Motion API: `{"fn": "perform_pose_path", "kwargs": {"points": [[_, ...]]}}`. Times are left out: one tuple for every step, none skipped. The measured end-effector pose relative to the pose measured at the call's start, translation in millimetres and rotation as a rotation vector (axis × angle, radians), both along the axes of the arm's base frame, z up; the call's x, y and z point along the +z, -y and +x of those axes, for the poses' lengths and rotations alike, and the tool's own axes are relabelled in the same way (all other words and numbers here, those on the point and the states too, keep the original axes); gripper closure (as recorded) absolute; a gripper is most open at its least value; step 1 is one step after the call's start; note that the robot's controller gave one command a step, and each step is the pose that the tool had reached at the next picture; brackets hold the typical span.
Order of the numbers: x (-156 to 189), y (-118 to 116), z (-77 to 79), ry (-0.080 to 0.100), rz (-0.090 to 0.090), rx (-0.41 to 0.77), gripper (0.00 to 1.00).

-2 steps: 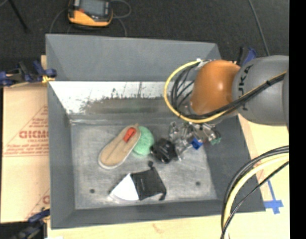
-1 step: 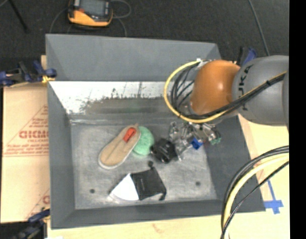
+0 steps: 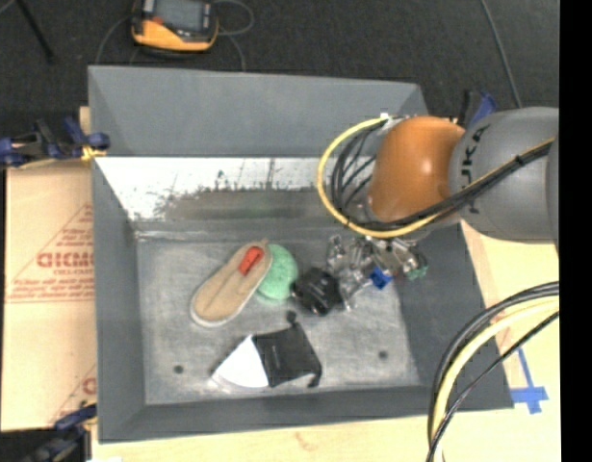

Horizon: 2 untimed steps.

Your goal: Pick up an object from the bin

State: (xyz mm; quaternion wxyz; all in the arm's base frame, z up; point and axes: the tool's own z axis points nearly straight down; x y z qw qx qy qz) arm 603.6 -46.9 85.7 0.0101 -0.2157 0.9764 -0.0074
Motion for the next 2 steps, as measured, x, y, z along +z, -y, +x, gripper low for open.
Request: {"fn": "perform_pose_path", "kwargs": {"points": [[0.0,0.0,0.0,0.0,0.0,0.0,1.0],[0.0,0.0,0.0,0.0,0.0,0.0,1.0]]}}
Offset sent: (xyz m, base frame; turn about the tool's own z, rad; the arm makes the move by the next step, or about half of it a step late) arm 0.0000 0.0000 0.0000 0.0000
